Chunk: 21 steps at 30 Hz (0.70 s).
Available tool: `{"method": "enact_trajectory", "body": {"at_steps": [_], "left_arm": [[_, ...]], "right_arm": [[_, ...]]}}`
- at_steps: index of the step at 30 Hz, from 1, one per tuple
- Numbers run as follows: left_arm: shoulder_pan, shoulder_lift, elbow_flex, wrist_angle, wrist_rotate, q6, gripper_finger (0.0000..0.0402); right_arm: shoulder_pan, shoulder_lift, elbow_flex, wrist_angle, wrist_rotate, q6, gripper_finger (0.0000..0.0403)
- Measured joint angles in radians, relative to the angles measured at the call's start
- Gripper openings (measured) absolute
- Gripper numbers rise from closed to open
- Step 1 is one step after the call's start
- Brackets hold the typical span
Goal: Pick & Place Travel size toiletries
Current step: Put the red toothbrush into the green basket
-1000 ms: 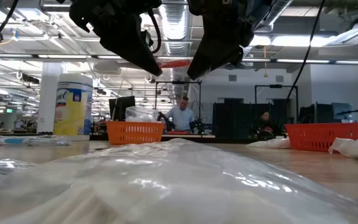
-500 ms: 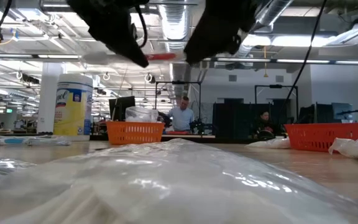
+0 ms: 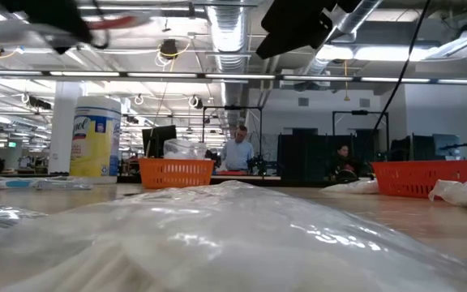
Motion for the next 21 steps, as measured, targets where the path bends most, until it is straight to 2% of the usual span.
{"method": "enact_trajectory", "body": {"at_steps": [5, 8, 14, 18, 21], "left_arm": [[-0.22, -0.023, -0.087, 0.025, -0.059, -0.132, 0.0015], [-0.357, -0.018, -0.122, 0.033, -0.11, -0.268, 0.0015], [-0.62, 0.011, -0.164, 0.054, -0.337, -0.512, 0.0015], [-0.724, 0.04, -0.18, 0.056, -0.427, -0.585, 0.0015], [-0.745, 0.07, -0.19, 0.056, -0.443, -0.6, 0.0015]], "right_arm": [[0.004, 0.0, 0.0, 0.0, 0.003, -0.005, 0.022], [0.011, 0.0, 0.0, -0.002, 0.002, -0.006, 0.0217], [0.011, 0.0, 0.0, -0.003, 0.002, -0.008, 0.0217], [0.01, 0.0, 0.0, -0.003, 0.002, -0.008, 0.0215], [0.006, 0.001, 0.0, -0.003, 0.002, -0.016, 0.0215]]}}
